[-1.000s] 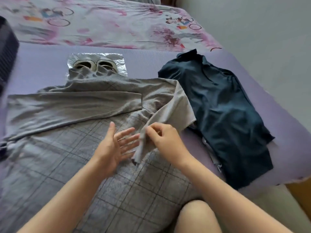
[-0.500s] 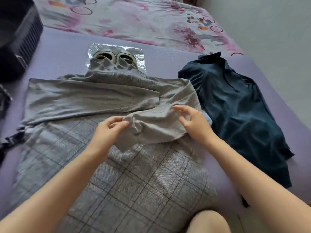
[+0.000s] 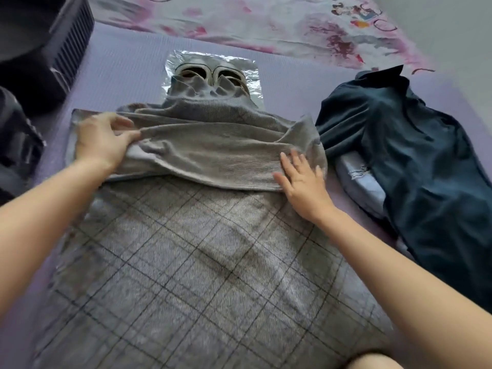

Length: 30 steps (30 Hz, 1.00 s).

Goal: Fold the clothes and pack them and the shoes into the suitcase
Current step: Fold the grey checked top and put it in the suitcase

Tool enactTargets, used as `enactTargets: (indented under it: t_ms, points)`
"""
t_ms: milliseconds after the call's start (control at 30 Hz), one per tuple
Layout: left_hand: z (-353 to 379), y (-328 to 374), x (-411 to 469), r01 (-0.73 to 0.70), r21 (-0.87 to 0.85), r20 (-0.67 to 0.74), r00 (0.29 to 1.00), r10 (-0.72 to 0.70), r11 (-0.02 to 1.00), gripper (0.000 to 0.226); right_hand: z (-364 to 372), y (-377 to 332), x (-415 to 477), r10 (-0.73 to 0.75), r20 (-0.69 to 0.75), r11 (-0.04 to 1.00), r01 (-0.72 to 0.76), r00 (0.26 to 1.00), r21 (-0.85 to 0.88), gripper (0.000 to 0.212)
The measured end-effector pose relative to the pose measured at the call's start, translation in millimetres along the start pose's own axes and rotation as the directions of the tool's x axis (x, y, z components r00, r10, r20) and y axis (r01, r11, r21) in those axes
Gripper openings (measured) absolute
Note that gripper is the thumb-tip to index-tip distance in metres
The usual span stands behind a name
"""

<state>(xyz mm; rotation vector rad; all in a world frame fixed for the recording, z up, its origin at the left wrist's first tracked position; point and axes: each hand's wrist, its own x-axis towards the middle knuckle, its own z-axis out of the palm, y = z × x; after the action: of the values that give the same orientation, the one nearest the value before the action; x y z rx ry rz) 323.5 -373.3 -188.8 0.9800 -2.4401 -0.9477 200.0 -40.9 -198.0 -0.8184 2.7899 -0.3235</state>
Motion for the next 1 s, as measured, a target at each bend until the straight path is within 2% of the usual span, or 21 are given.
enactTargets:
  t_ms: [67,100,133,233,333,400,433,500,567,600,633,700,733,800,867,900,933,1000]
  points:
    - [8,-7,-6,0.001,-0.015,-0.004,1.0,-0.001,1.0,0.027,-15,-1,13,-0.027,-0.228,0.994,0.049,0.973,0.095,0.046]
    - [11,-10,-8,0.004,-0.038,-0.001,1.0,-0.004,0.999,0.029,-24,0,25,-0.03,-0.316,0.995,0.059,0.948,0.082,0.04]
    - [13,-12,-9,0.016,-0.069,0.01,1.0,-0.015,0.997,0.031,-33,3,42,-0.021,-0.341,0.998,0.038,0.94,0.044,0.038]
    - [17,-20,-9,0.022,-0.16,0.017,1.0,-0.02,0.987,0.026,-51,10,93,0.054,-0.217,0.996,-0.069,0.975,-0.062,0.047]
    - [16,-20,-11,0.01,-0.213,-0.031,0.999,-0.017,0.977,0.015,-52,13,117,0.07,-0.134,0.95,-0.107,0.988,-0.293,0.028]
    - [15,-19,-12,-0.01,-0.241,-0.075,0.997,-0.008,0.97,0.012,-53,13,118,0.066,-0.218,0.889,-0.157,0.974,-0.431,0.024]
    - [15,-18,-13,-0.027,-0.25,-0.095,0.995,0.003,0.968,0.011,-55,15,117,0.049,-0.315,0.859,-0.201,0.948,-0.471,0.026]
    - [14,-16,-11,-0.049,-0.274,-0.131,0.991,0.014,0.961,0.012,-58,17,116,0.037,-0.491,0.867,-0.272,0.871,-0.417,0.024]
    - [16,-13,-8,-0.051,-0.285,-0.165,0.986,0.003,0.957,0.015,-55,16,113,0.044,-0.555,0.926,-0.243,0.831,-0.29,0.025]
    - [17,-11,-7,-0.043,-0.276,-0.178,0.984,-0.007,0.96,0.018,-51,14,110,0.049,-0.562,0.95,-0.211,0.826,-0.228,0.032]
    - [18,-10,-5,-0.036,-0.242,-0.195,0.981,-0.012,0.97,0.02,-48,11,106,0.054,-0.558,0.968,-0.181,0.828,-0.175,0.042]
    - [18,-9,-7,-0.03,-0.049,-0.243,0.97,0.017,0.998,0.03,-36,2,93,0.039,-0.519,0.985,-0.122,0.854,-0.126,0.054]
    - [17,-8,-11,-0.049,0.068,-0.25,0.966,0.064,0.996,0.036,-28,-3,84,0.012,-0.472,0.99,-0.078,0.882,-0.12,0.056]
    - [19,-3,-25,-0.196,0.198,-0.205,0.95,0.237,0.96,0.043,-9,-12,63,-0.073,-0.336,0.996,0.054,0.939,-0.065,0.056]
    - [28,-7,-41,-0.368,0.262,-0.034,0.92,0.39,0.892,0.046,11,-15,44,-0.127,-0.169,0.992,0.122,0.977,-0.04,0.061]
    - [34,-13,-47,-0.403,0.297,0.089,0.914,0.395,0.865,0.049,20,-12,41,-0.123,-0.093,0.991,0.117,0.988,-0.071,0.064]
    - [39,-20,-50,-0.405,0.337,0.205,0.913,0.354,0.85,0.052,26,-9,42,-0.104,-0.044,0.99,0.099,0.994,-0.095,0.065]
    - [46,-33,-51,-0.372,0.406,0.318,0.914,0.252,0.835,0.055,31,-5,49,-0.073,-0.01,0.99,0.072,0.997,-0.122,0.067]
